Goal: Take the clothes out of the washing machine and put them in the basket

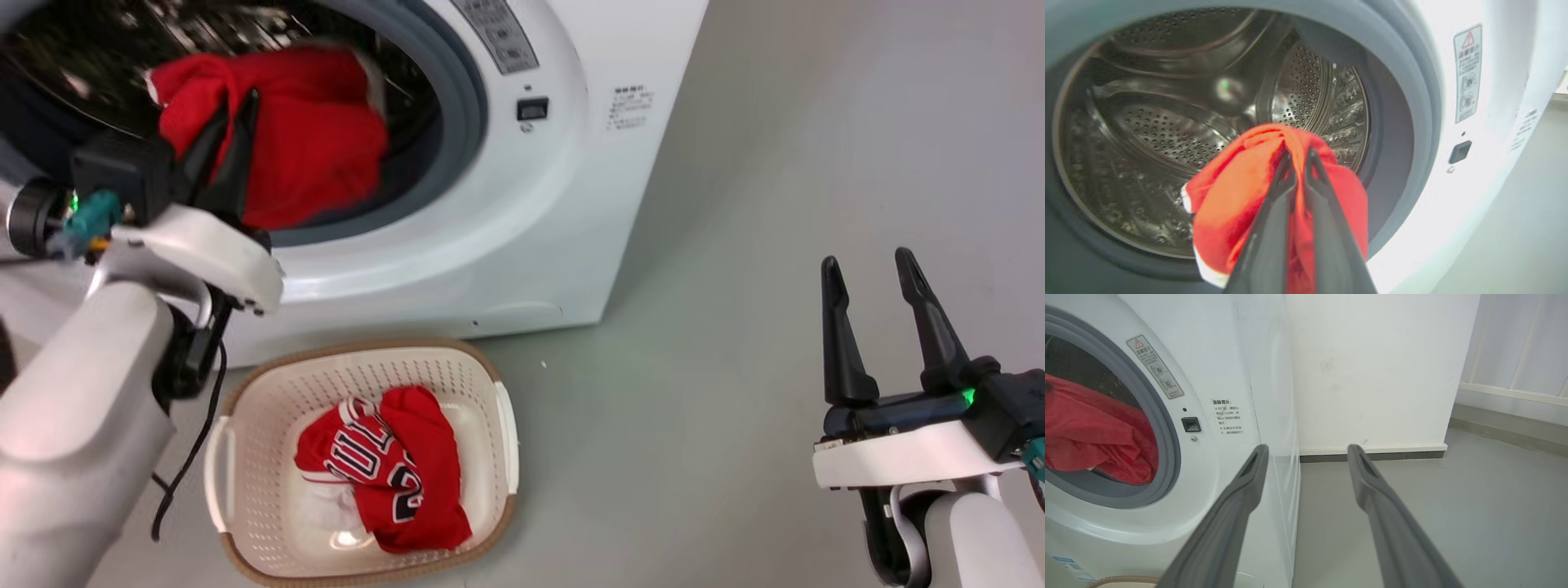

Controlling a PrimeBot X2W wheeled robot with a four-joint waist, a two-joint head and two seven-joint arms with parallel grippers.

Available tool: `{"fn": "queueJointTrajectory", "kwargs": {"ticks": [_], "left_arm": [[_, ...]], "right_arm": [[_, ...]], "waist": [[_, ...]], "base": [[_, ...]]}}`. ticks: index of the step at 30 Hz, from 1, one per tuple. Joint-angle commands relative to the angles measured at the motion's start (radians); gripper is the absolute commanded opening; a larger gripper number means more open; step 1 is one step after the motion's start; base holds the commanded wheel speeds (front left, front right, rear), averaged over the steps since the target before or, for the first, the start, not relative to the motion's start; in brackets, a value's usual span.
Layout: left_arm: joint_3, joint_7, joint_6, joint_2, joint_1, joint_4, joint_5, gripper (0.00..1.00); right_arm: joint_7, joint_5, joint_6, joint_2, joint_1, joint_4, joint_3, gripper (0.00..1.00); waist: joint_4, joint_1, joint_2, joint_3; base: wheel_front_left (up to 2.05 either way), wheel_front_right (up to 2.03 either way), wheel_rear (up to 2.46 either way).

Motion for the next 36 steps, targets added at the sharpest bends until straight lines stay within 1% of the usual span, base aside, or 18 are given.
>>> {"fn": "queueJointTrajectory", "kwargs": {"ticks": [1, 2, 3, 8, 11, 14, 16, 19, 24, 27, 29, 36], "left_arm": [[0.011, -0.006, 0.027, 0.013, 0.038, -0.059, 0.002, 0.0], [0.012, -0.007, 0.044, 0.024, 0.06, -0.104, 0.006, 0.0], [0.012, -0.007, 0.044, 0.024, 0.06, -0.104, 0.006, 0.0], [0.026, 0.011, 0.136, 0.072, 0.165, -0.317, 0.006, 0.0], [0.027, 0.026, 0.183, 0.094, 0.231, -0.416, -0.002, 0.0], [0.013, 0.046, 0.215, 0.101, 0.288, -0.481, -0.007, 0.0], [0.002, 0.053, 0.228, 0.096, 0.326, -0.498, -0.018, 0.0], [0.001, 0.047, 0.214, 0.062, 0.379, -0.49, -0.082, 0.0], [-0.033, 0.047, 0.163, 0.036, 0.415, -0.376, -0.116, 0.0], [-0.056, 0.049, 0.129, 0.018, 0.394, -0.266, -0.111, 0.0], [-0.066, 0.053, 0.102, -0.007, 0.378, -0.187, -0.128, 0.0], [-0.111, 0.062, 0.008, -0.075, 0.27, 0.127, -0.107, 0.0]], "right_arm": [[-0.002, -0.006, -0.001, 0.001, 0.014, 0.0, -0.003, 1.0], [-0.002, -0.008, -0.001, 0.001, 0.016, 0.002, -0.003, 1.0], [-0.002, -0.008, -0.001, 0.001, 0.016, 0.002, -0.003, 1.0], [-0.002, -0.004, -0.001, 0.001, 0.014, 0.006, -0.007, 1.0], [-0.002, 0.009, -0.001, 0.001, 0.017, 0.01, -0.006, 1.0], [-0.002, 0.013, -0.001, 0.001, 0.015, 0.007, -0.002, 1.0], [-0.002, 0.015, -0.001, 0.001, 0.013, 0.005, 0.0, 1.0], [-0.002, 0.013, -0.001, 0.001, 0.002, 0.002, -0.001, 1.0], [-0.002, 0.003, -0.001, 0.001, -0.012, -0.007, -0.008, 1.0], [-0.002, -0.001, -0.001, 0.001, -0.024, -0.017, -0.013, 1.0], [-0.002, -0.001, -0.001, 0.001, -0.032, -0.023, -0.015, 1.0], [-0.002, -0.003, -0.001, 0.001, -0.065, -0.057, -0.022, 1.0]], "waist": [[0.029, 0.0003, 0.0, -0.046], [0.032, 0.0003, 0.0, -0.054], [0.032, 0.0003, 0.0, -0.054], [0.048, 0.0003, 0.0, -0.076], [0.053, 0.0003, 0.0, -0.078], [0.058, 0.0003, 0.0, -0.067], [0.059, 0.0003, 0.0, -0.058], [0.057, 0.0003, 0.0, -0.035], [0.045, 0.0003, 0.0, 0.015], [0.035, 0.0003, 0.0, 0.059], [0.027, 0.0003, 0.0, 0.092], [-0.005, 0.0003, 0.0, 0.23]], "base": [[0.0, 0.0, 0.0], [0.0, 0.0, 0.0], [0.0, 0.0, 0.0], [0.0, 0.0, 0.0], [0.0, 0.0, 0.0], [0.0, 0.0, 0.0], [0.0, 0.0, 0.0], [0.0, 0.0, 0.0], [0.0, 0.0, 0.0], [0.0, 0.0, 0.0], [0.0, 0.0, 0.0], [0.0, 0.0, 0.0]]}}
